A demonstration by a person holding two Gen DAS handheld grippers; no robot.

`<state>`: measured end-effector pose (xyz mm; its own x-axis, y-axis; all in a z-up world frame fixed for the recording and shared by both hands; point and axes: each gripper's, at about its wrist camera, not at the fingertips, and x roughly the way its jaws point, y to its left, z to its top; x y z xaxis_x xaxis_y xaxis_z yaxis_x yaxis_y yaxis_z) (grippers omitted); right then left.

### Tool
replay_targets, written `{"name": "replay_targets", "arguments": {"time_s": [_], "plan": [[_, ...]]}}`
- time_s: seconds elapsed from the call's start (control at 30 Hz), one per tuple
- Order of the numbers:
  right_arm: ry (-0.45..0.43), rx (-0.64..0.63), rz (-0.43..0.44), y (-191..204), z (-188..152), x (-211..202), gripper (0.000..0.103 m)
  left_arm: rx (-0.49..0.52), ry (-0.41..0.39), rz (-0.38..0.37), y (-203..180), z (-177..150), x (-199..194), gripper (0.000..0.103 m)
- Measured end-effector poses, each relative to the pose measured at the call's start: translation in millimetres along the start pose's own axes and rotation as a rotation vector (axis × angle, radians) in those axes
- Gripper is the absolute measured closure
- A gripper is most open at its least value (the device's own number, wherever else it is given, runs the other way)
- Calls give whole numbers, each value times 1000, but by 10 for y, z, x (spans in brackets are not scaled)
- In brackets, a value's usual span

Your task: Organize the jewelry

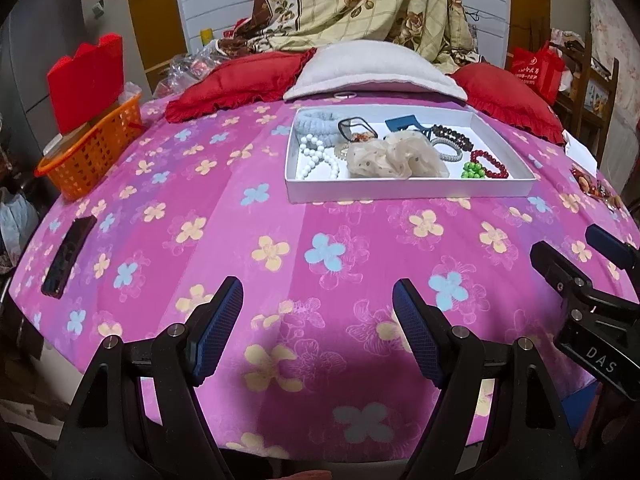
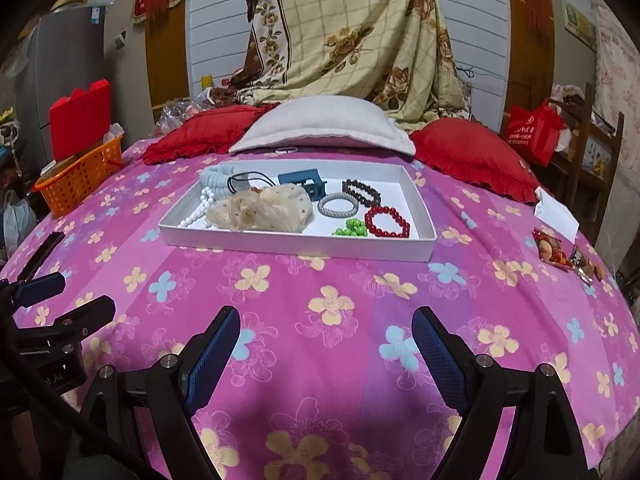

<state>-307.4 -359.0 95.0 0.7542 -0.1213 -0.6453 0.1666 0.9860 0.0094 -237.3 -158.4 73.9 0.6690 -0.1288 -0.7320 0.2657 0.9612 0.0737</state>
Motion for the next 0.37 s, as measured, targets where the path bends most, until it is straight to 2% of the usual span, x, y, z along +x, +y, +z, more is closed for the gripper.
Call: {"name": "replay_targets", "arguments": {"time_s": [0.37], "plan": [[28,-3,4,6,-13,123,17,-8,23,20,20,-19,150,25]]}}
